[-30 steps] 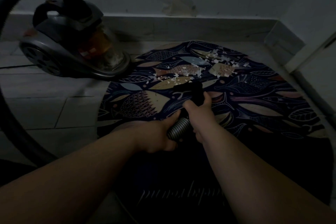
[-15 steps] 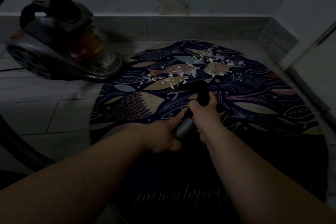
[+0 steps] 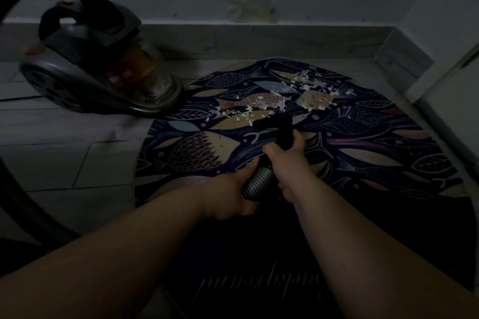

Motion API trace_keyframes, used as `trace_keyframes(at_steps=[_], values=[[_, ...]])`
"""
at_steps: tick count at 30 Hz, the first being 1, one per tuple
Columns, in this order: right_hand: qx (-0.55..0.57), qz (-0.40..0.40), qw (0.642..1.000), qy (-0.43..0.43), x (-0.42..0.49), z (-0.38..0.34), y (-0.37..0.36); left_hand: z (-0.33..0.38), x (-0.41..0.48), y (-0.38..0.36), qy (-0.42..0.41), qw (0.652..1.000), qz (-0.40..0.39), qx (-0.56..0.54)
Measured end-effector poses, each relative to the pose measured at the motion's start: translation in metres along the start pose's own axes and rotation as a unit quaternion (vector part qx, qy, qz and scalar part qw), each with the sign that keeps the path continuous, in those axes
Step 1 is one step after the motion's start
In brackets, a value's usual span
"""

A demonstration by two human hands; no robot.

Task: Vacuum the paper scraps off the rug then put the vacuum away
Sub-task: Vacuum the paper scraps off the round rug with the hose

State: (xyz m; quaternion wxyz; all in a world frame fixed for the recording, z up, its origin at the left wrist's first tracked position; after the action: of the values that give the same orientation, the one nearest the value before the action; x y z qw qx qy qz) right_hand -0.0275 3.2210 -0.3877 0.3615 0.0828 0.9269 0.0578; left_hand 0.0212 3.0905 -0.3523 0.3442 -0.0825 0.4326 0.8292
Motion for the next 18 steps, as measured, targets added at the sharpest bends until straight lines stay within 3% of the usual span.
trace_keyframes(at_steps=[18], values=[[-0.046,-0.052,0.997,0.026,-0.013,-0.017,-0.095,-0.076,-0.037,0.022,0.052,0.997,0.039,-0.036]])
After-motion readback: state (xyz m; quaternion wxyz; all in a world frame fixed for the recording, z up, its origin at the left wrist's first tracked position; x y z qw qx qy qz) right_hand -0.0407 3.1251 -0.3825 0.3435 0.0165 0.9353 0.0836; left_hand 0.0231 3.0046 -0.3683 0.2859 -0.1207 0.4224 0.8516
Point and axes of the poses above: each hand's wrist, its own x-axis towards the middle knuckle, its own y-axis out of the back of the hand, z = x × y, the point moved 10 cm from there along x, towards the middle knuckle, and after that the axes turned 7 degrees about -y, right-handed, at the moved point
